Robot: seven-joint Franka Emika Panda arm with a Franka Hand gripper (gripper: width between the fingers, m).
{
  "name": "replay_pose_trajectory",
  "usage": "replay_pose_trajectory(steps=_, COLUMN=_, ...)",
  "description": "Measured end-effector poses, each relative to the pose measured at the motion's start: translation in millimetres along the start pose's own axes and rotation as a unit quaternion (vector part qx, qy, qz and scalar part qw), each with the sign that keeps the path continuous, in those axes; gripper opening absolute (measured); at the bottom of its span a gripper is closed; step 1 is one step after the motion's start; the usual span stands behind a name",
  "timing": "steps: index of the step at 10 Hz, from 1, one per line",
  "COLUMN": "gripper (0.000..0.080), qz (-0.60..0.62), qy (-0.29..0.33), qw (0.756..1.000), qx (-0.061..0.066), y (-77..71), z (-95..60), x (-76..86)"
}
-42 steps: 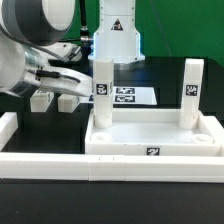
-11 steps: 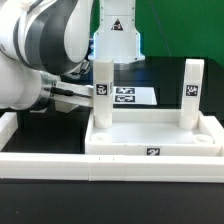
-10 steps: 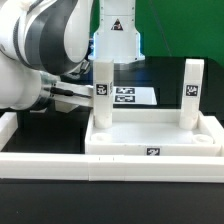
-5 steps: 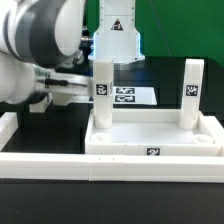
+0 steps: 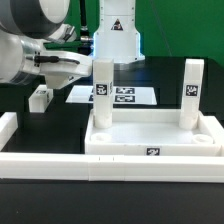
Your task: Assemble desk
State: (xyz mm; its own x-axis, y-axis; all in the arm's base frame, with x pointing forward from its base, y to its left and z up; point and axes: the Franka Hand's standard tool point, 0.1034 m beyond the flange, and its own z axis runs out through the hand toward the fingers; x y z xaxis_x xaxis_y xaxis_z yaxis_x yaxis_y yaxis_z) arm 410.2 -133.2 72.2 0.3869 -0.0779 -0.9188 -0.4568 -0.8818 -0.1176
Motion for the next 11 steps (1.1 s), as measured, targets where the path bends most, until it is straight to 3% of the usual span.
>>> replay_pose_trajectory(steps=3, gripper=0.0285, qz=-0.008, qy=0.052, qw=0.999, qx=-0.009, y=1.3, z=-14.0, x=13.1)
replay_pose_trajectory(steps=7, gripper=0.0285, qz=-0.036, qy=0.149, qw=0.988, qx=-0.013, y=-20.0, z=-56.0, x=-15.2)
replay_pose_trajectory(steps=11, gripper=0.0285, qz=-0.041, qy=0.280, qw=0.959, qx=-0.022, y=-18.4, z=-65.0, x=-5.7)
